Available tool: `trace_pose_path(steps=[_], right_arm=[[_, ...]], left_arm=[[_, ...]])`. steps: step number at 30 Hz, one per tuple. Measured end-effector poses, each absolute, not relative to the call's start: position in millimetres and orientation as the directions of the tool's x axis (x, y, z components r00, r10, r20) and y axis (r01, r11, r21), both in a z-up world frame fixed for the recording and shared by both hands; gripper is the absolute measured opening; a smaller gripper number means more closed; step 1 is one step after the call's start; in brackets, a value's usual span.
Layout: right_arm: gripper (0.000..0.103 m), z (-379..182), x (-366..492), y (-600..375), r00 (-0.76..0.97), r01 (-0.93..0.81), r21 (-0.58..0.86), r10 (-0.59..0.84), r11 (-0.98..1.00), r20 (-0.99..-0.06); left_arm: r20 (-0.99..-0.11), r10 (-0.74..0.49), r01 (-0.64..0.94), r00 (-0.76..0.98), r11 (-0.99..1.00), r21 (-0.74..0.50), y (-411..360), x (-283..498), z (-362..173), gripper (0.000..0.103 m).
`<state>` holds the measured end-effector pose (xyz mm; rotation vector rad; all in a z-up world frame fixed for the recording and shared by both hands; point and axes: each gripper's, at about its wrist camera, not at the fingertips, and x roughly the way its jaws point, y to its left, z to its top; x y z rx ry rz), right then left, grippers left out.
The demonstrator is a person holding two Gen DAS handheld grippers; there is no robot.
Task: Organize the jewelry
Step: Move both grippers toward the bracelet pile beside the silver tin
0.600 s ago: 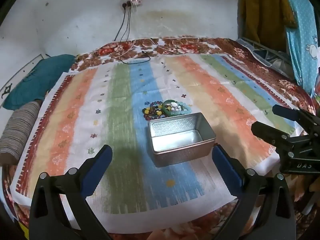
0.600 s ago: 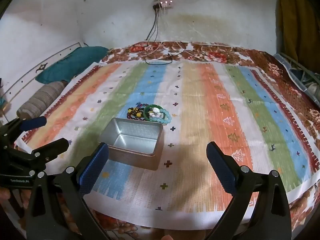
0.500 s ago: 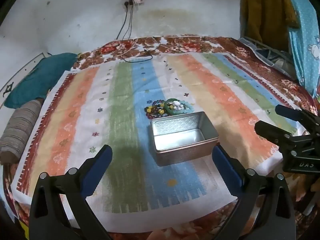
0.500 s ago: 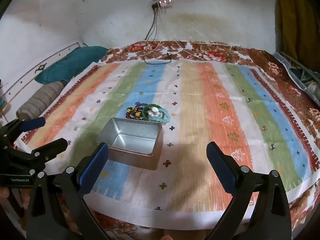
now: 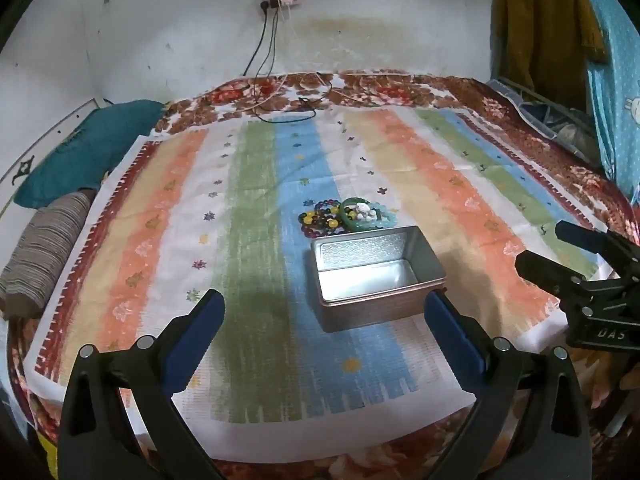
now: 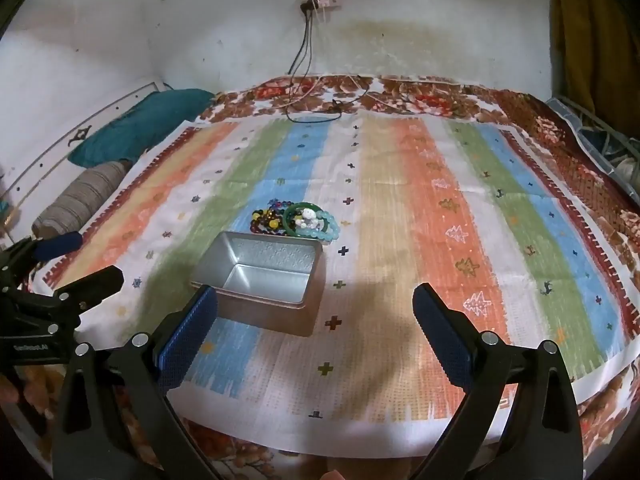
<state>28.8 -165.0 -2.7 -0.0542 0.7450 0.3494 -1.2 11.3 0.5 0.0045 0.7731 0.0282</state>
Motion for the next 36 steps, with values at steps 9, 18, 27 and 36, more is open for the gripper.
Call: trace_pose_path(steps=[9,18,27,36], right_arm=[[0.099,-5.6,29.4,-165.3,0.673,-0.325,0.083,0.292,0.942,-0.680],[0.099,-8.0,32.8,-166.1,0.661,-0.318,0.091,0.290,0.944,-0.692],[0.099,-8.8,36.6,-163.7,0.653,-0.316,0.083,0.280,0.945,-0.704],[0.099,-10.7,43.1,-160.8,0.637,-0.313,0.087,0.277,0.946,-0.720]], left_arm=[[-0.707,0.039,-0.029,0.706,0.999,0.026,8.1,0.1,-0.9,0.097],[-0.724,0.051,-0.052,0.688,0.998,0.021,10.6,4.2,-3.2,0.097],[-0.728,0.056,-0.063,0.684,0.998,0.018,15.3,6.5,-4.6,0.097],[-0.737,0.063,-0.081,0.672,0.997,0.011,18.6,10.9,-8.0,0.097]])
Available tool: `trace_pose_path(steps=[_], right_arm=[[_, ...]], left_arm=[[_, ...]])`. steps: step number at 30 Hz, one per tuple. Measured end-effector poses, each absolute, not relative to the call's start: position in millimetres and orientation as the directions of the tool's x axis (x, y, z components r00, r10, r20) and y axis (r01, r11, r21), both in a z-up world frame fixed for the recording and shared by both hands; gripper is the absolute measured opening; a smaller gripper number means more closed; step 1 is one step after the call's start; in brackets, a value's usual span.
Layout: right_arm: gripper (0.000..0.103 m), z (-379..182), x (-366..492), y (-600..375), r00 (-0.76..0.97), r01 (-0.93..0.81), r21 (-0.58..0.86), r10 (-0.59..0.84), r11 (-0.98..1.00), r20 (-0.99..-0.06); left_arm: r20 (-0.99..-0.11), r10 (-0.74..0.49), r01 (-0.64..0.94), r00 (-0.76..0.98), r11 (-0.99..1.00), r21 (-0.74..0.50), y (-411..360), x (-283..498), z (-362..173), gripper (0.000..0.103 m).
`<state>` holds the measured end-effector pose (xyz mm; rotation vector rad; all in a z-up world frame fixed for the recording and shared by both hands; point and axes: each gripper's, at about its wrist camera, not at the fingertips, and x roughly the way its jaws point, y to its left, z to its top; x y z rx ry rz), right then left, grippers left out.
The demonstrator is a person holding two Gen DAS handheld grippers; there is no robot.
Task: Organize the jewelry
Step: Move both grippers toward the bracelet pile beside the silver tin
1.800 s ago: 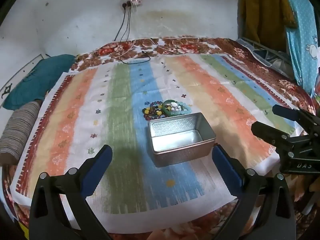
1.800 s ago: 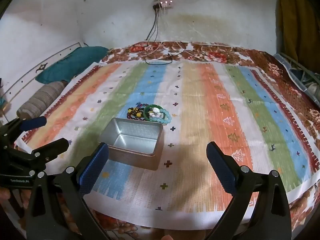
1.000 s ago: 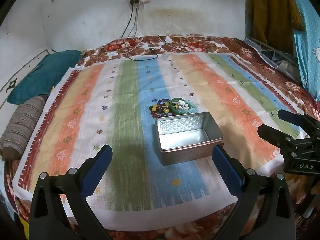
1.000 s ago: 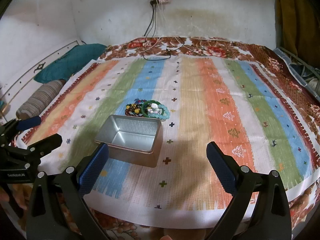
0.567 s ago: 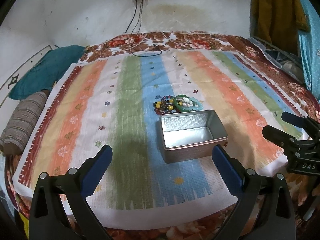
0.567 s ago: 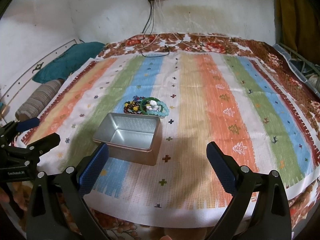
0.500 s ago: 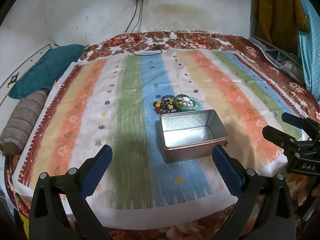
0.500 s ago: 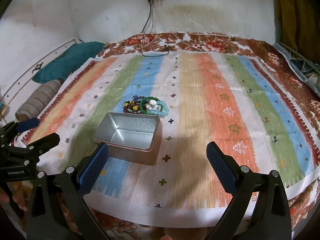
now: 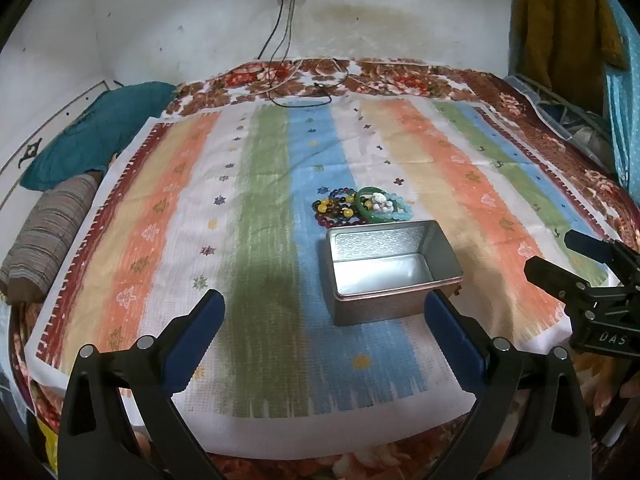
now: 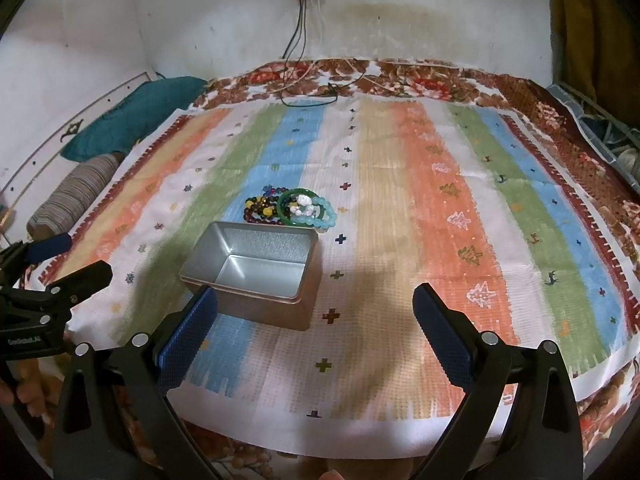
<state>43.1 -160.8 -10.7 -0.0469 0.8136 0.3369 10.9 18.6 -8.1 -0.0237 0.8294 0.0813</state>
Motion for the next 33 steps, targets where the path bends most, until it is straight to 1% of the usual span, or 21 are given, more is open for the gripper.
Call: trace_pose_path(steps=[8,16,22,25,28,33], right_arm=[[0.099,-12.0,59.3,-158.8,0.612,-0.304,0.098,0.273,0.947,-0.742],[0.099,-9.7,76.3,-154.2,0.601,-0.312,0.079,0.261,0.947,-0.755],[0.099,-7.5,91.1,-149.2,0.589,-0.320,0.082,0.266,0.944,-0.764],[0.099,-7.2,98.8,-147.0,0.583,-0.323,0.077,0.262,0.943,-0.769],[0.099,-7.6,107.4,-145.1,0.571,-0.323,0.088,0.268,0.942,-0.775],[0.099,-8.7,123.1,-142.0,0.562,-0.315,0.086,0.259,0.945,-0.785]], left_arm=[[-0.747,0.076,-0.106,0.661,0.994,0.007,22.9,20.4,-7.9,0.097],[-0.774,0.063,-0.139,0.631,0.990,-0.032,35.2,44.1,-1.4,0.097],[-0.785,0.085,-0.173,0.614,0.984,-0.029,44.4,64.4,-1.1,0.097],[-0.792,0.071,-0.174,0.606,0.984,-0.045,46.6,73.4,-1.4,0.097],[-0.789,0.025,-0.145,0.613,0.986,-0.082,46.3,81.7,0.1,0.097],[-0.791,0.027,-0.144,0.611,0.986,-0.078,46.3,96.8,0.3,0.097]])
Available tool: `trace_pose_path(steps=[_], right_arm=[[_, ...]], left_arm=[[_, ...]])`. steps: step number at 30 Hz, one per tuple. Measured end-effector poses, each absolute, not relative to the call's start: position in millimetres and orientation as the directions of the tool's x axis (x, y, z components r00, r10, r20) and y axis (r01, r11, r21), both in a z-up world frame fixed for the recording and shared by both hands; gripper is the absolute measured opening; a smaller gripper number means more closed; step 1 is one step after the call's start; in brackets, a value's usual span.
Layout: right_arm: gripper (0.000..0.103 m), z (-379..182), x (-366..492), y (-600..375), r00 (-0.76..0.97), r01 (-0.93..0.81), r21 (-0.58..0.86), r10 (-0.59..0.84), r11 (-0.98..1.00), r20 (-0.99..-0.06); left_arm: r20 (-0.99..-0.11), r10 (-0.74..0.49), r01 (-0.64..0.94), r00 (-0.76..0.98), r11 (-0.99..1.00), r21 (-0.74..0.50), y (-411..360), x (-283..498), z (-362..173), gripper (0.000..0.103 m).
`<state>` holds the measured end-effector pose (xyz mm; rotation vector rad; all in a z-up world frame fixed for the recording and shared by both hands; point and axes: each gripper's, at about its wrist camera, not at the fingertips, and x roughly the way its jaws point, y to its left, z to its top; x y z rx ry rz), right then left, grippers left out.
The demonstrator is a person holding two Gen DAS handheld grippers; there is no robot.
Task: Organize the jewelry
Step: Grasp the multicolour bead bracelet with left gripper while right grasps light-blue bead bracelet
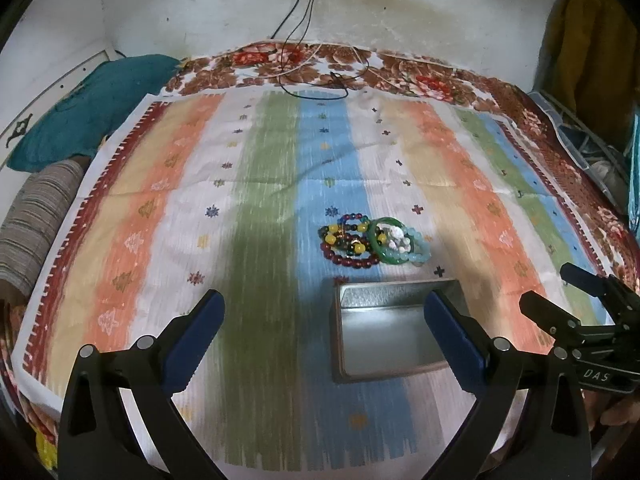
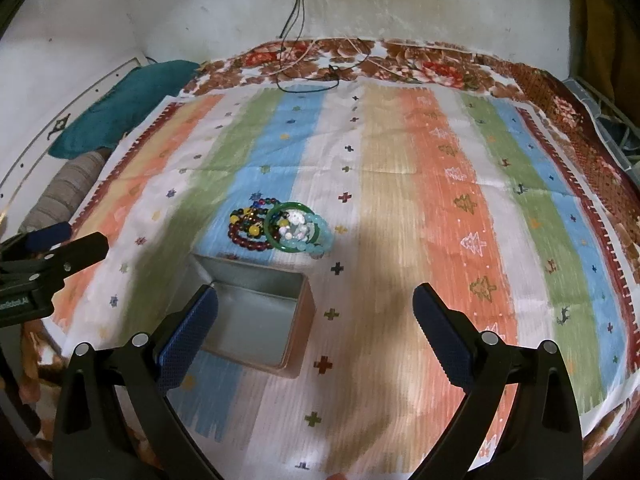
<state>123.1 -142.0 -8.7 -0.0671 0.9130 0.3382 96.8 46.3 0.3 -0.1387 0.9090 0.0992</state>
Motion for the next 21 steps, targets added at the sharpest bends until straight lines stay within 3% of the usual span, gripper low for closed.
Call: trace_pose_path(steps=[21], right_arm=[[0.099,-28.7,175.8,-131.5,0.481,-0.307,0.087,0.233,0.948,-0.845]], left_arm=[[-0.844,0.013,-0.171,0.536,0.981,-0.094,57.1,165.0,-23.0,0.097]])
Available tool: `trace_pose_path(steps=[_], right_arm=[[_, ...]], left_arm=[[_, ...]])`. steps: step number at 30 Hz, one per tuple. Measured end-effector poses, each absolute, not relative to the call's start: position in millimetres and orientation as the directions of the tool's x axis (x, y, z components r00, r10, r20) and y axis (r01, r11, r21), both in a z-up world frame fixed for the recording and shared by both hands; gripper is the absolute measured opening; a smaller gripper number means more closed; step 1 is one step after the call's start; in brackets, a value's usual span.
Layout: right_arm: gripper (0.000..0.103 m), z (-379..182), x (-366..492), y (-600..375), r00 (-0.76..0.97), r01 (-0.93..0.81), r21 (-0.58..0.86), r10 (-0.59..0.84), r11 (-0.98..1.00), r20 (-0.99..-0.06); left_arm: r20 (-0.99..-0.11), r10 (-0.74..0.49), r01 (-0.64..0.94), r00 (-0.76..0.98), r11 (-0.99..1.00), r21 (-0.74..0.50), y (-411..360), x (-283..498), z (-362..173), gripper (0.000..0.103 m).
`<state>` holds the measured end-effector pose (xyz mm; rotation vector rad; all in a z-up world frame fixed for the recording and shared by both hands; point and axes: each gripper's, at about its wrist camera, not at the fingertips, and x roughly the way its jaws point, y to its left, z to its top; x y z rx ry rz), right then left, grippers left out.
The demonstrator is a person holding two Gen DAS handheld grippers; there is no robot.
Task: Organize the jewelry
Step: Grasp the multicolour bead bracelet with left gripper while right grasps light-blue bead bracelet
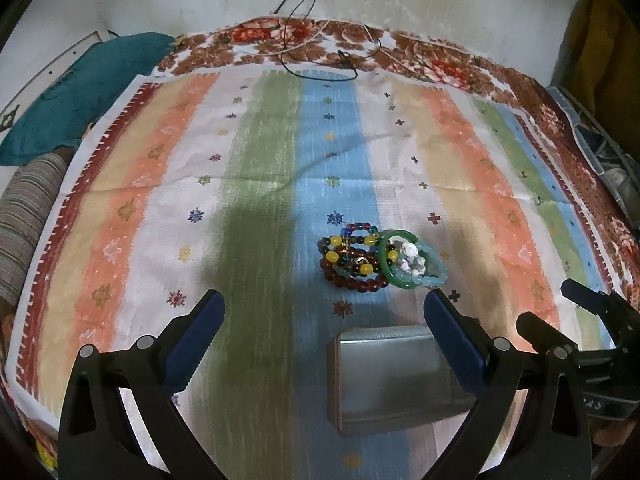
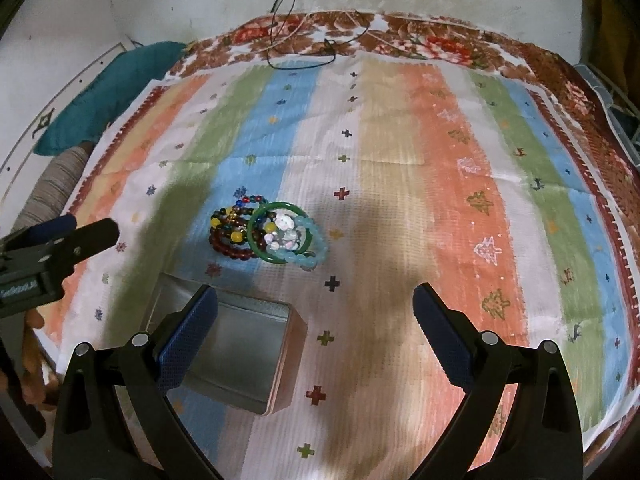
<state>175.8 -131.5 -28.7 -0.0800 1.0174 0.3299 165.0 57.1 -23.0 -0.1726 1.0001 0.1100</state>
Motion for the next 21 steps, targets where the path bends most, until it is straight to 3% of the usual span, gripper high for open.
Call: trace_pose_path(steps=[21], right_arm=[[0.099,-66.1,224.0,-121.9,0.399,-0.266,0.081,0.186,0.961,-0.898]], left_arm=[[-0.887,0.026,-0.183,0.461,0.981,-0.067,58.2,227.1,-64.2,0.097]])
